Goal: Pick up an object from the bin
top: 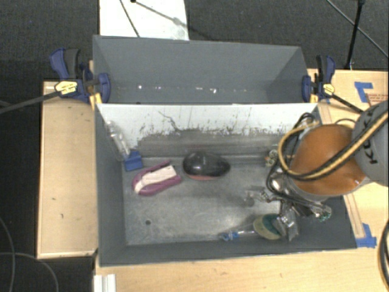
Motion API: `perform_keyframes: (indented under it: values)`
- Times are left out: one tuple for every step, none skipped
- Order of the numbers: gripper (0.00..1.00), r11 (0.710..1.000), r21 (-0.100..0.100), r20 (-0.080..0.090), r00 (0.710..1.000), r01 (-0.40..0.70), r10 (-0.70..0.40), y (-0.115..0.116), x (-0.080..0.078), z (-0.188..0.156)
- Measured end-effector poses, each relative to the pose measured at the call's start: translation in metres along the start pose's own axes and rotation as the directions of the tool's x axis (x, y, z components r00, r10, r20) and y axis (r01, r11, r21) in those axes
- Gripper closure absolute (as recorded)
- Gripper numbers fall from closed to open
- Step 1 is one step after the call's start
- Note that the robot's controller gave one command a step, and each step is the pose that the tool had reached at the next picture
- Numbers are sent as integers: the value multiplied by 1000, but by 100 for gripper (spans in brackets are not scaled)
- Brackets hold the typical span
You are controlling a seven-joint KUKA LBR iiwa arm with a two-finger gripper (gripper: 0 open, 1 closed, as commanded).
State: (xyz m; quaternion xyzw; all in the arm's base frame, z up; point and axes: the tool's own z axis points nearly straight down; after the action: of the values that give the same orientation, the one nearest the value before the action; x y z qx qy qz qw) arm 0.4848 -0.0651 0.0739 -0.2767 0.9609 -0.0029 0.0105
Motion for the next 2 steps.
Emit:
perform_keyframes:
  values:
    - [100, 1000, -6, -11, 1000, 1, -1, 1, 4, 2]
    - [0, 1000, -2, 0, 1000, 3, -3, 1, 0, 1]
